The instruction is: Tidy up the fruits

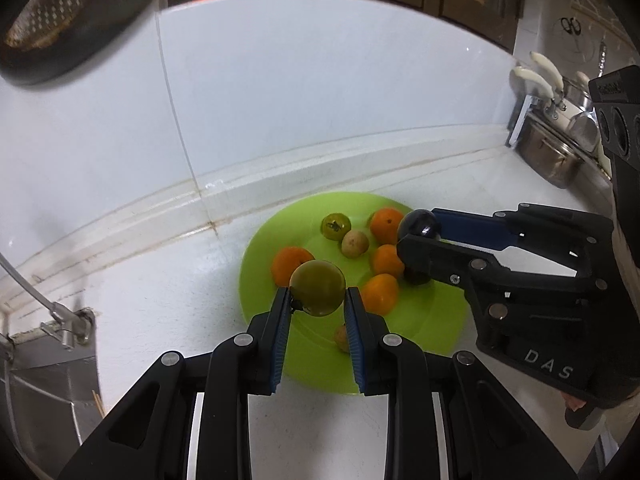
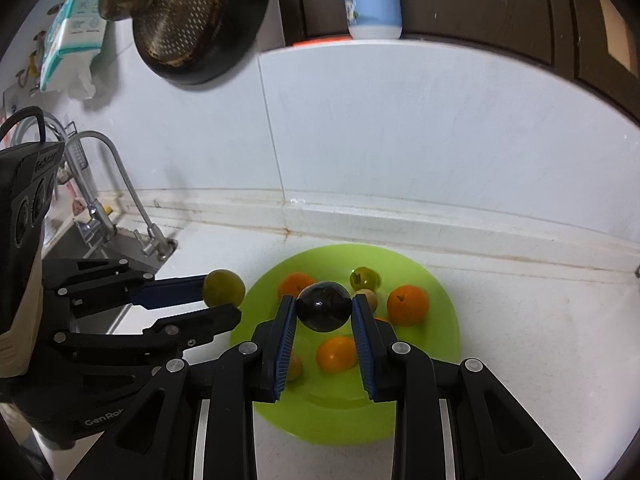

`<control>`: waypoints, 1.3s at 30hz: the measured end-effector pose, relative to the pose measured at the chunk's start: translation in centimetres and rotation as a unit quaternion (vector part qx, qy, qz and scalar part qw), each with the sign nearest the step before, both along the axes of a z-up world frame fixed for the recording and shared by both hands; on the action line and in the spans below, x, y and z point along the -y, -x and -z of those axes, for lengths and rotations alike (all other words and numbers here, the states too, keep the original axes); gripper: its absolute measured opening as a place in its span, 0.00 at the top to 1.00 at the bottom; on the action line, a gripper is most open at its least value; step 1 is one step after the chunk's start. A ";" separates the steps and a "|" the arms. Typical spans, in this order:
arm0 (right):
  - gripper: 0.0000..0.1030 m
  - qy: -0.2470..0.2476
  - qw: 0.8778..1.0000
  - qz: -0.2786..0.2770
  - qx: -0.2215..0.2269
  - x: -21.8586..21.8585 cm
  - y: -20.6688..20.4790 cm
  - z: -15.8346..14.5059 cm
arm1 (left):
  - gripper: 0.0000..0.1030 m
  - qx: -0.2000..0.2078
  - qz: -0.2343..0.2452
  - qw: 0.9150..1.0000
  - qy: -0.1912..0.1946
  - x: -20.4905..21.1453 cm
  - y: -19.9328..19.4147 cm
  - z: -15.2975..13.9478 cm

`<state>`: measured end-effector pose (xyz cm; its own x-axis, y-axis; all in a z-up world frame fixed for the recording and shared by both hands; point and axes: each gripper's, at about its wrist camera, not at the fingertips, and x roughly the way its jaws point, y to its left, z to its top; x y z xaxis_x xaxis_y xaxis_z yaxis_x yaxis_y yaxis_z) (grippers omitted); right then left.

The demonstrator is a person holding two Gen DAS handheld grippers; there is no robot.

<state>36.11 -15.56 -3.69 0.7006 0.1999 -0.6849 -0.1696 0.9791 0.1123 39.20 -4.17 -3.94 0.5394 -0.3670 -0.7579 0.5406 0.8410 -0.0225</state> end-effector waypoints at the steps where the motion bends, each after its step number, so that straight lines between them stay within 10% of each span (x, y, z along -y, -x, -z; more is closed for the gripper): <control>1: 0.72 0.000 1.000 -0.002 -0.004 0.0 -0.3 0.4 | 0.74 -0.004 0.000 1.000 0.000 0.1 -0.3 0.4; 15: 0.72 -0.004 0.999 -0.004 -0.039 0.7 -2.9 3.8 | 0.73 -0.045 0.010 0.999 -0.012 1.6 -2.4 3.8; 22: 0.63 -0.004 0.999 0.006 -0.046 0.9 -3.7 4.3 | 0.56 -0.037 0.000 0.999 -0.021 1.0 -2.3 3.7; 39: 0.52 0.015 0.998 0.065 0.003 0.8 3.1 0.0 | 0.27 0.062 -0.083 0.994 -0.018 -2.0 3.9 -1.7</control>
<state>33.05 -16.41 -3.71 0.7239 0.0865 -0.6844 -0.0418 0.9958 0.0817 35.31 -2.18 -2.28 0.6811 -0.2383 -0.6924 0.3902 0.9182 0.0678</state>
